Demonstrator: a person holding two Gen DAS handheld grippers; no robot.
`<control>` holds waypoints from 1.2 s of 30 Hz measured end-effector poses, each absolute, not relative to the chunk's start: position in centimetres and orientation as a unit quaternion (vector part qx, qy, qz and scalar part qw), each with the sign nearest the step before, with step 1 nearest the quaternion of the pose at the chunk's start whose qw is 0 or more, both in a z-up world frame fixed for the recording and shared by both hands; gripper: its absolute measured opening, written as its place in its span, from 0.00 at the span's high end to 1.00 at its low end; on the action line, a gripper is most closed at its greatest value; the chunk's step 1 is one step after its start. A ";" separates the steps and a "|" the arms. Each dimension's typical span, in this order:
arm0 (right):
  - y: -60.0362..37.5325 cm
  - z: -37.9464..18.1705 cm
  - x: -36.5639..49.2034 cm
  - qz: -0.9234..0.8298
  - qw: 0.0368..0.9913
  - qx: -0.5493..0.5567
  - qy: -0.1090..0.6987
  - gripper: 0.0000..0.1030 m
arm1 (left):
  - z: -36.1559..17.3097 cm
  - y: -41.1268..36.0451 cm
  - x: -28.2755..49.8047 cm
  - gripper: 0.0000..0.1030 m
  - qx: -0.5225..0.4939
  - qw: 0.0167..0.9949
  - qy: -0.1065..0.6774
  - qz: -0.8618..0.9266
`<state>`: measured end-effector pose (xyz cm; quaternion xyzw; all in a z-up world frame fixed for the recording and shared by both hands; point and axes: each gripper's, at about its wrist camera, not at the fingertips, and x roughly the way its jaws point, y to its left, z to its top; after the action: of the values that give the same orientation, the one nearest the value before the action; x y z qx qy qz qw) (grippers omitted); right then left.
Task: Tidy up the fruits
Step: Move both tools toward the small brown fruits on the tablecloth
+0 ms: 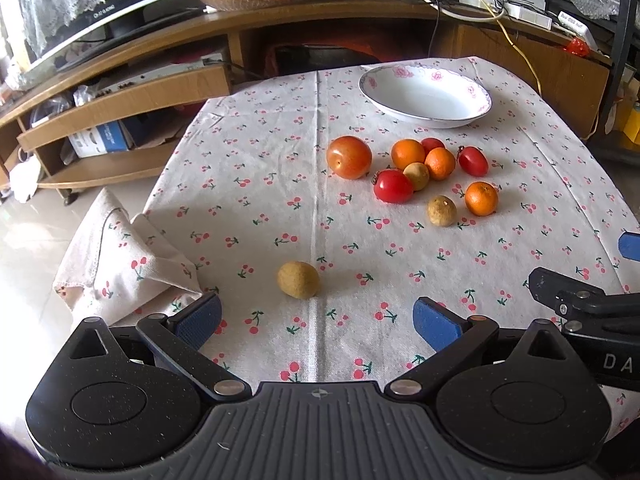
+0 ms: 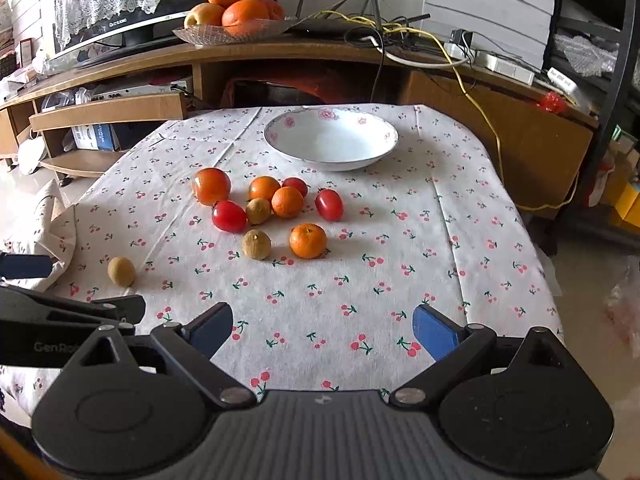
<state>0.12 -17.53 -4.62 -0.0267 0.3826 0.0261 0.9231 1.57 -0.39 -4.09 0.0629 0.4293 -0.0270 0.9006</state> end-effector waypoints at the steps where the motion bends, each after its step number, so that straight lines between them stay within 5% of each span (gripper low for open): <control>1: -17.6 -4.7 0.2 0.025 0.923 -0.026 0.384 0.05 | -4.2 -0.4 1.6 0.00 0.062 0.900 0.430 -0.028; 36: -18.5 -5.0 0.5 0.017 0.916 0.005 0.400 0.05 | -4.2 -0.3 1.7 0.03 0.026 0.900 0.433 -0.043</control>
<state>0.46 -18.48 -5.03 0.0048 0.3997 0.0171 0.9165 1.73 -0.33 -4.21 0.0264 0.4333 -0.0429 0.8999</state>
